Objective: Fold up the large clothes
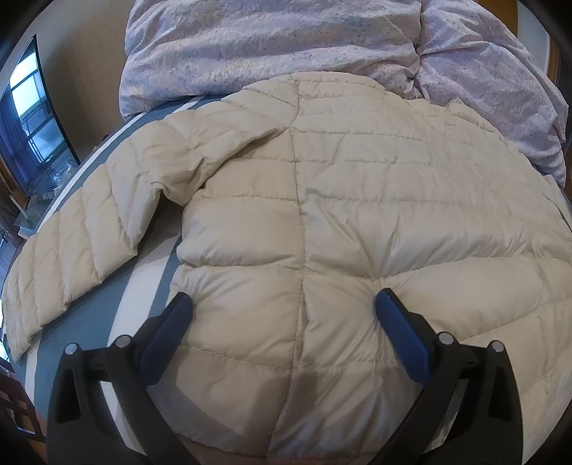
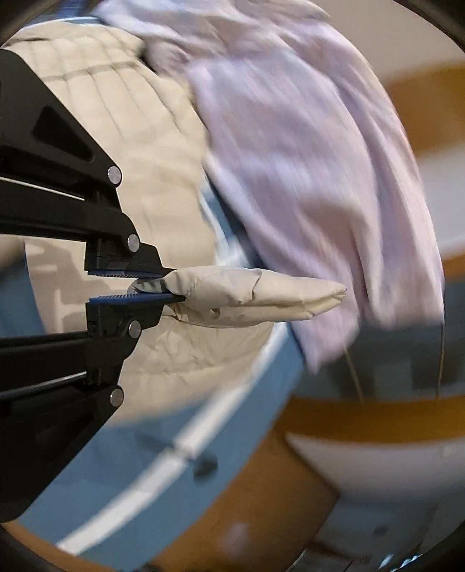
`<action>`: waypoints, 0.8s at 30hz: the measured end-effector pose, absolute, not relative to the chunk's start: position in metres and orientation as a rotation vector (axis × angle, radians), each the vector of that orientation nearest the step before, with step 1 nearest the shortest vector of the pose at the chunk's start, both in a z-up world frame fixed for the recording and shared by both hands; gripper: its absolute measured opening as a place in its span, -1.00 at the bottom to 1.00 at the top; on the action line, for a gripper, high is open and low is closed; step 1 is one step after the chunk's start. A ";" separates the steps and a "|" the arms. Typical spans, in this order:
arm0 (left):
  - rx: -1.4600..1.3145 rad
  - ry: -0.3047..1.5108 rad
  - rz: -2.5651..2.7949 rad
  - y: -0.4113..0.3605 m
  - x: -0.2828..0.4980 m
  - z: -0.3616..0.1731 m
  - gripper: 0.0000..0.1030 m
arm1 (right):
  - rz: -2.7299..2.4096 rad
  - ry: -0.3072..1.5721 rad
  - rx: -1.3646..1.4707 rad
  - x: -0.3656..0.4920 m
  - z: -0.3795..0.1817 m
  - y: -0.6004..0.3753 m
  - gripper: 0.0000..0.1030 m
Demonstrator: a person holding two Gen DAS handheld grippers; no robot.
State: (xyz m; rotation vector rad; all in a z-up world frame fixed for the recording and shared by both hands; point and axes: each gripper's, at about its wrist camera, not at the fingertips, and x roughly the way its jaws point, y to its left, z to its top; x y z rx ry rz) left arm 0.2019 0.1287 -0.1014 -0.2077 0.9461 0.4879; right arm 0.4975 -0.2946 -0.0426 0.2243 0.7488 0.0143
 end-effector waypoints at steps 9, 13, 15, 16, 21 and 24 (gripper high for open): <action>-0.221 0.946 0.480 0.130 0.202 -0.101 0.97 | 0.362 0.848 0.088 0.469 -0.070 -0.120 -0.85; -0.224 0.945 0.477 0.131 0.202 -0.101 0.97 | 0.484 0.886 0.021 0.449 -0.081 -0.059 -0.85; -0.225 0.945 0.477 0.131 0.202 -0.101 0.97 | 0.518 0.902 0.005 0.443 -0.085 -0.040 -0.85; -0.225 0.945 0.477 0.131 0.202 -0.101 0.97 | 0.536 0.911 -0.001 0.438 -0.087 -0.031 -0.85; -0.225 0.945 0.477 0.131 0.202 -0.101 0.97 | 0.608 0.954 -0.031 0.422 -0.096 0.001 -0.85; -0.225 0.945 0.477 0.131 0.202 -0.101 0.97 | 0.647 0.980 -0.041 0.414 -0.095 0.008 -0.81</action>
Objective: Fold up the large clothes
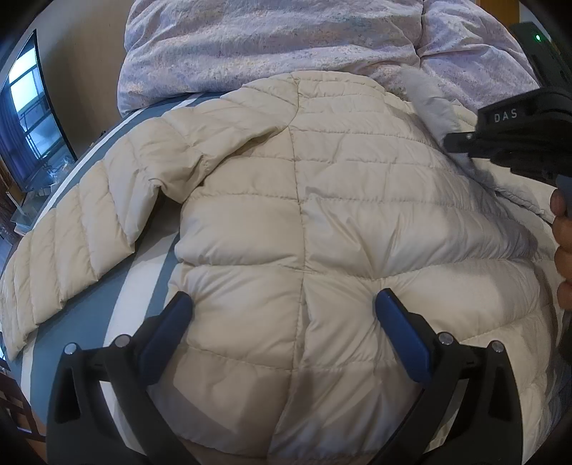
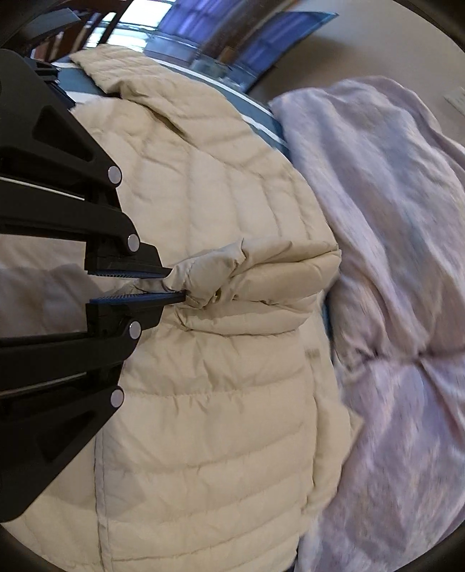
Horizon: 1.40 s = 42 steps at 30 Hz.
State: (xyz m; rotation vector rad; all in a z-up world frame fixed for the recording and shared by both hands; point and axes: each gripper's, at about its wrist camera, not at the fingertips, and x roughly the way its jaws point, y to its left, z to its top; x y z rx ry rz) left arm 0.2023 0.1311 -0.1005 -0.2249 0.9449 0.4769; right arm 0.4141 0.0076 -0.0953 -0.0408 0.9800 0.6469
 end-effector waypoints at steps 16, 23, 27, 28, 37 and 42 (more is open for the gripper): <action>-0.226 0.945 0.477 0.132 0.202 -0.100 0.97 | 0.341 0.870 -0.055 0.440 -0.089 -0.060 0.23; -0.226 0.946 0.477 0.132 0.202 -0.100 0.97 | 0.291 0.877 -0.153 0.437 -0.116 -0.040 0.69; -0.228 0.943 0.476 0.132 0.202 -0.099 0.96 | 0.257 0.844 -0.213 0.433 -0.123 -0.030 0.77; -0.229 0.941 0.475 0.132 0.202 -0.099 0.96 | 0.255 0.848 -0.208 0.434 -0.123 -0.031 0.81; -0.285 0.893 0.499 0.147 0.173 -0.080 0.96 | 0.280 0.877 -0.167 0.444 -0.123 -0.035 0.94; -0.319 0.865 0.599 0.190 0.124 -0.063 0.96 | 0.288 0.881 -0.170 0.445 -0.124 -0.032 0.97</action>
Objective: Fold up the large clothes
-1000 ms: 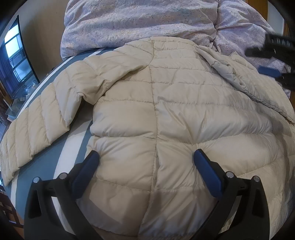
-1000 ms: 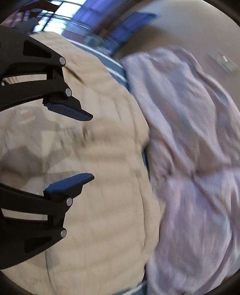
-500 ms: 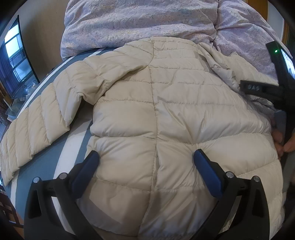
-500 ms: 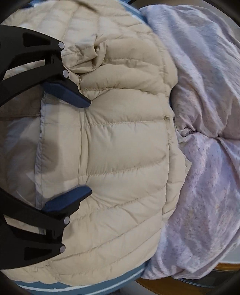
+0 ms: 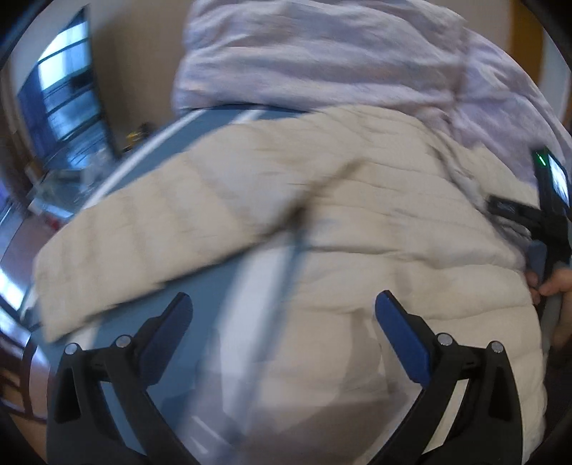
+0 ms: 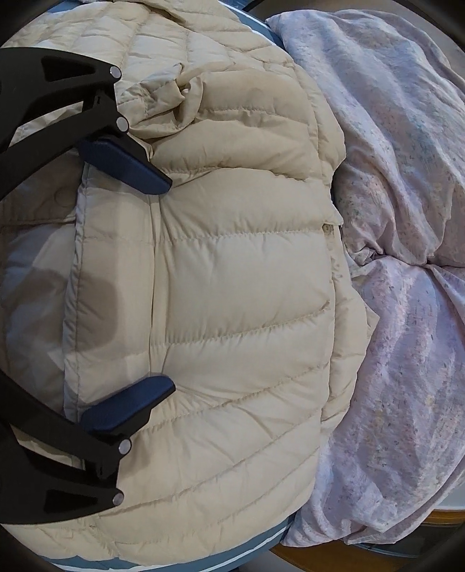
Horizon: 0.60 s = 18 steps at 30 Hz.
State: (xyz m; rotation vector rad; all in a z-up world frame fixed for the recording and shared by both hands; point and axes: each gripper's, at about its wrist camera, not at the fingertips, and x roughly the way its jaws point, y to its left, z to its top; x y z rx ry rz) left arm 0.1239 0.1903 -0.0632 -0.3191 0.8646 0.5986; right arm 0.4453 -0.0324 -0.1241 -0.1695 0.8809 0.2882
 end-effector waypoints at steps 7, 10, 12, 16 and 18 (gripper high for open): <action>-0.430 0.785 0.806 0.269 0.046 -0.049 0.96 | 0.296 0.879 -0.155 0.445 -0.124 -0.033 0.97; -0.486 0.763 0.892 0.300 0.019 -0.050 0.95 | 0.299 0.878 -0.151 0.444 -0.124 -0.034 0.97; -0.536 0.758 0.919 0.317 0.007 -0.052 0.90 | 0.302 0.877 -0.146 0.444 -0.124 -0.035 0.97; -0.725 0.731 0.887 0.347 -0.008 -0.062 0.69 | 0.305 0.877 -0.138 0.444 -0.125 -0.035 0.97; -0.791 0.727 0.869 0.358 -0.009 -0.067 0.53 | 0.307 0.876 -0.136 0.444 -0.125 -0.035 0.97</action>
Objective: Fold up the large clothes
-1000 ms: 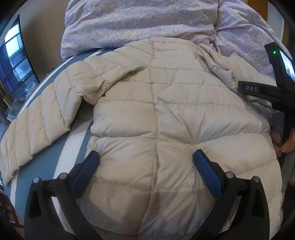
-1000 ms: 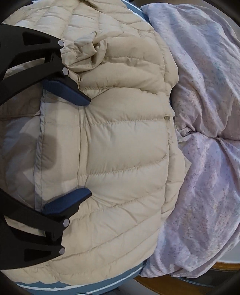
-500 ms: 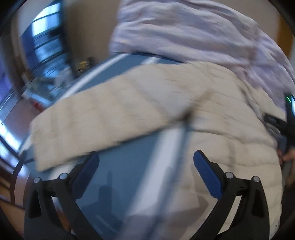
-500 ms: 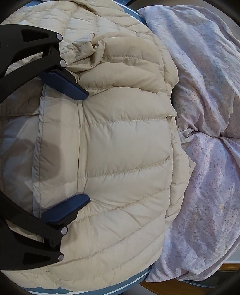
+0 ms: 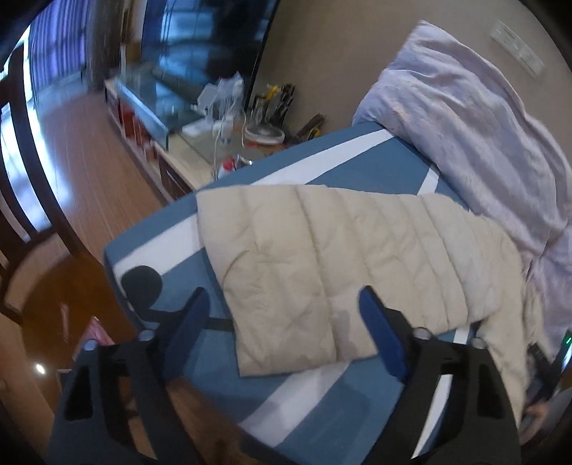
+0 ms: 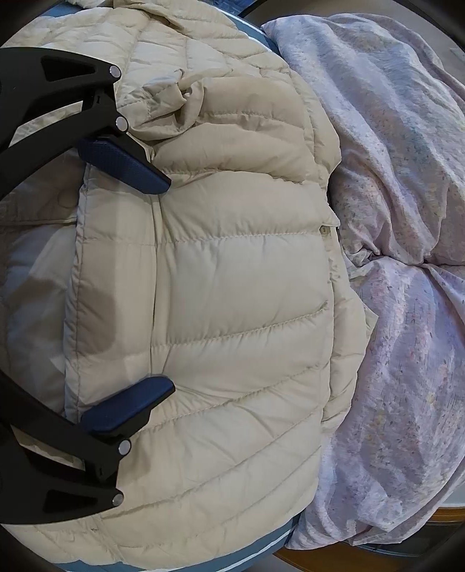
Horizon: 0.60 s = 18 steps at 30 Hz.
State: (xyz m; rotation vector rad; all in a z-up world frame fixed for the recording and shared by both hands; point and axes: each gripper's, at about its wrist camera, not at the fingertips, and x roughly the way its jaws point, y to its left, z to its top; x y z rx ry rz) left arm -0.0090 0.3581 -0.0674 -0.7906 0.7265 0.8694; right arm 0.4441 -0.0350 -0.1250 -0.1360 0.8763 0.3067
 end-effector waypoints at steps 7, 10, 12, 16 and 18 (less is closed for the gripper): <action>-0.827 0.710 0.892 0.367 -0.016 -0.073 0.38 | 0.314 0.874 -0.121 0.443 -0.125 -0.037 0.97; -0.848 0.698 0.908 0.369 -0.019 -0.072 0.22 | 0.314 0.874 -0.120 0.442 -0.125 -0.037 0.97; -0.859 0.686 0.911 0.370 -0.021 -0.072 0.18 | 0.314 0.874 -0.120 0.442 -0.125 -0.037 0.97; -0.867 0.686 0.895 0.369 -0.015 -0.073 -0.26 | 0.316 0.873 -0.115 0.441 -0.125 -0.037 0.97; -0.876 0.692 0.878 0.369 -0.009 -0.075 -0.67 | 0.319 0.872 -0.110 0.441 -0.125 -0.037 0.97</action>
